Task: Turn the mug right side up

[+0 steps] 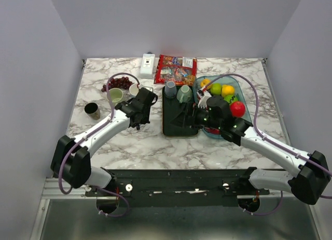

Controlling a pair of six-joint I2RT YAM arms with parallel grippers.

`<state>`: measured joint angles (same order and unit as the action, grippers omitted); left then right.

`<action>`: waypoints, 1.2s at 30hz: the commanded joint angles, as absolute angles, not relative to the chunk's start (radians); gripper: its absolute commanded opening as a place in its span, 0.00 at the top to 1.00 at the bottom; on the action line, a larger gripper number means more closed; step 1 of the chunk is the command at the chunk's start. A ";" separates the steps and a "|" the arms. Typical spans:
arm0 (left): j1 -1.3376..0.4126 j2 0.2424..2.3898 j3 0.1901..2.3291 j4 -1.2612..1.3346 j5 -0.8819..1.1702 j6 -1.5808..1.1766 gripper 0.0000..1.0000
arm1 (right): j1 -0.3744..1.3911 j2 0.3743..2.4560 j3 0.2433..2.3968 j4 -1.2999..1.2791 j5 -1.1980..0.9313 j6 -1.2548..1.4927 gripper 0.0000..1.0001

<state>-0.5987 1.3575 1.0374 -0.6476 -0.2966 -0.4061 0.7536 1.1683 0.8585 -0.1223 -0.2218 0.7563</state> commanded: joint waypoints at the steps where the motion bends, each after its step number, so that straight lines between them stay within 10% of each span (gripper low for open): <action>1: -0.591 1.481 1.138 -0.623 -0.255 -0.364 1.00 | 0.758 1.143 0.818 -0.156 -0.176 0.733 0.00; 21: -0.494 1.747 1.298 -0.554 -0.144 -0.342 0.94 | 0.758 1.068 0.752 -0.207 -0.109 0.732 0.00; 30: -0.482 1.729 1.313 -0.552 -0.112 -0.364 0.46 | 0.758 1.091 0.767 -0.239 -0.035 0.733 0.00; 36: -0.483 1.602 1.284 -0.546 -0.089 -0.382 0.39 | 0.758 1.175 0.862 -0.324 0.132 0.701 0.00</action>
<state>-0.4828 1.7214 1.2869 -0.5709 -0.1345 -0.3637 0.7536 1.1210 0.7811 -0.2462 -0.0147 0.7330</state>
